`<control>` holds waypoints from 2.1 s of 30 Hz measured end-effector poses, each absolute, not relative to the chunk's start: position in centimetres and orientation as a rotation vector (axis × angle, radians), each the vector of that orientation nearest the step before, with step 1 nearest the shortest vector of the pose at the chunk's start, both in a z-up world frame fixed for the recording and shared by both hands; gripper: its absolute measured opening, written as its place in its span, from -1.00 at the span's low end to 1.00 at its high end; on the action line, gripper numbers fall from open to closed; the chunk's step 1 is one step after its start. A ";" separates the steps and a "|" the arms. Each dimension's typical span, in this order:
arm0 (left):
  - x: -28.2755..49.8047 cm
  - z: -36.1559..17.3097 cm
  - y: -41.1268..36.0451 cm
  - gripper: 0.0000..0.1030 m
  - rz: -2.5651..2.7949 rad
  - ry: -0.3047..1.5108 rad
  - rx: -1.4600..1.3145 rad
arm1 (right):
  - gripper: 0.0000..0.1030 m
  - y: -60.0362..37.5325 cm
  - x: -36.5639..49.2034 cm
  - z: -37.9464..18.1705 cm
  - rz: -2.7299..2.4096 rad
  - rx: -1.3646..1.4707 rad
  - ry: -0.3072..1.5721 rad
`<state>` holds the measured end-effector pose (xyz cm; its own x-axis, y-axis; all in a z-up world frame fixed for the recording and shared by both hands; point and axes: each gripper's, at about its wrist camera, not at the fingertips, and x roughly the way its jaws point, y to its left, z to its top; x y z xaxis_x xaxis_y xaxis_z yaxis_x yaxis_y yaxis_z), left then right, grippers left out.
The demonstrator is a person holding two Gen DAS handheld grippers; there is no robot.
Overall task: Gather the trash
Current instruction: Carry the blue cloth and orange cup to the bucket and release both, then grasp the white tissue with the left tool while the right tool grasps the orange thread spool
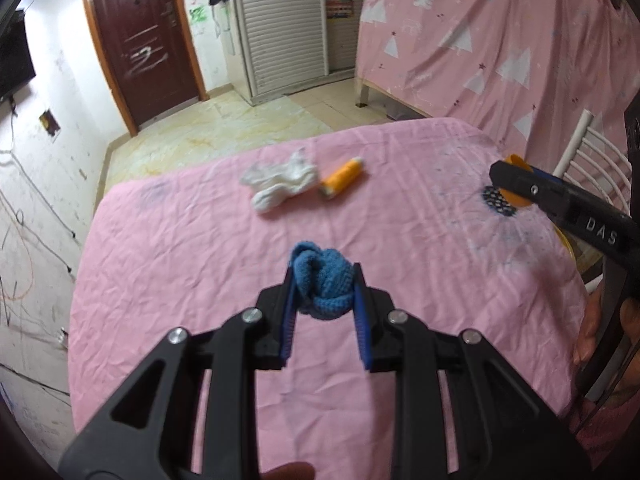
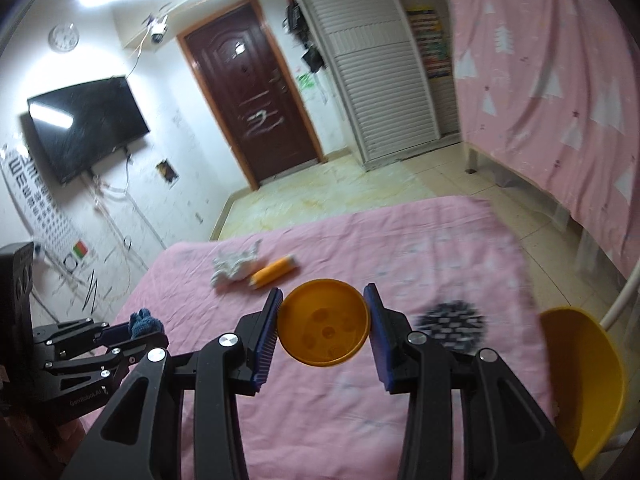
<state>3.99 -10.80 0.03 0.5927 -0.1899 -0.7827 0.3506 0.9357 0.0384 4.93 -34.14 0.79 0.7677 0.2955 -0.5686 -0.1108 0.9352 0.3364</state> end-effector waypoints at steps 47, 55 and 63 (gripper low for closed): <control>2.0 0.7 -39.5 0.14 -0.688 0.903 0.364 | -0.23 -57.0 -4.4 -1.4 -0.136 0.546 0.521; 2.7 1.5 -37.5 0.14 -0.662 0.883 0.335 | -0.18 -54.8 -3.1 -0.6 -0.110 0.507 0.535; 3.8 2.0 -34.4 0.14 -0.630 0.881 0.291 | -0.15 -51.4 -1.1 0.5 -0.072 0.451 0.556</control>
<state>3.78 -34.39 2.02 0.4725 -0.3906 -0.7901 0.6211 0.7835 -0.0158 -1.07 -51.37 0.49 0.8492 0.0540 -0.5252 0.1862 0.9002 0.3936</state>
